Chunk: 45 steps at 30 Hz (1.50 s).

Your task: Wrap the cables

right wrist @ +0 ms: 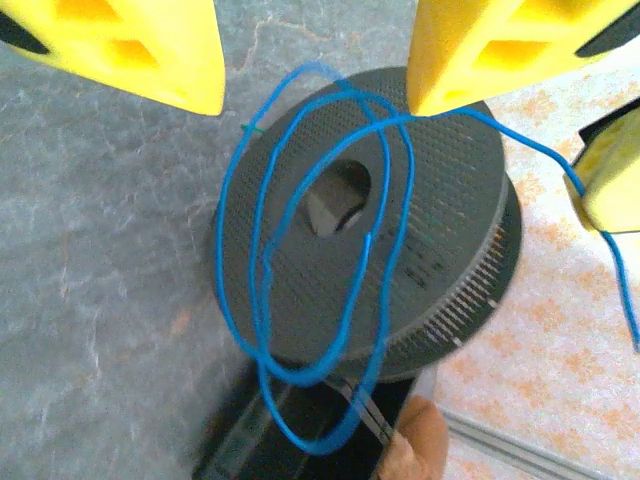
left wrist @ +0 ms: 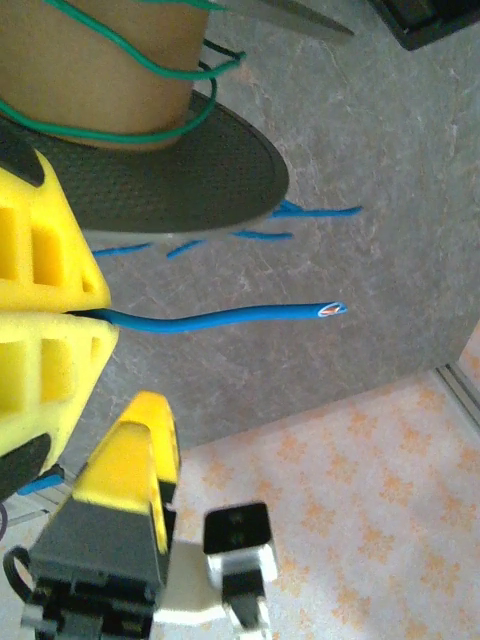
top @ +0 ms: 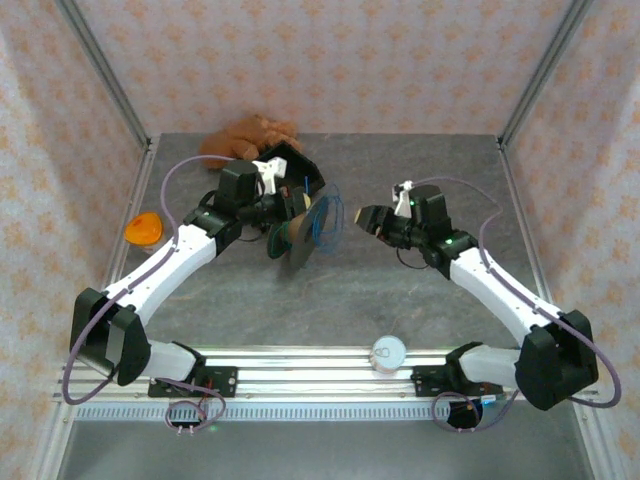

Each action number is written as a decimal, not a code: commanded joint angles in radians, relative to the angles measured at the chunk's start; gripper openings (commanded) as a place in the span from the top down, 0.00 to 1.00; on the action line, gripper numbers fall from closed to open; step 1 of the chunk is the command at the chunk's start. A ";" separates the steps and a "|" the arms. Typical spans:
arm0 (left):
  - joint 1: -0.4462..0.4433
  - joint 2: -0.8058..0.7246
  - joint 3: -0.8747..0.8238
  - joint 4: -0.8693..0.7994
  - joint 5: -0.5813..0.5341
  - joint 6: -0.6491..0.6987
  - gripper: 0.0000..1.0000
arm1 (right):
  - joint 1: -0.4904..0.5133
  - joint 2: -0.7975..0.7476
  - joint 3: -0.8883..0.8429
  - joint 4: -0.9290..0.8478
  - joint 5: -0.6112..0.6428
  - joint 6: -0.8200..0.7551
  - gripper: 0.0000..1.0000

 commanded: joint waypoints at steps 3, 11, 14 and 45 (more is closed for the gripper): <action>0.007 -0.022 -0.028 0.125 0.022 -0.084 1.00 | 0.000 0.031 -0.144 0.297 -0.097 0.241 0.50; 0.019 -0.017 -0.069 0.275 0.039 -0.241 1.00 | 0.053 0.156 -0.190 0.475 -0.065 0.340 0.49; 0.021 -0.013 -0.088 0.354 0.052 -0.315 1.00 | 0.086 0.220 -0.188 0.571 -0.052 0.399 0.49; 0.132 -0.012 -0.063 0.683 0.137 -0.621 1.00 | 0.103 0.100 -0.236 0.452 0.162 0.341 1.00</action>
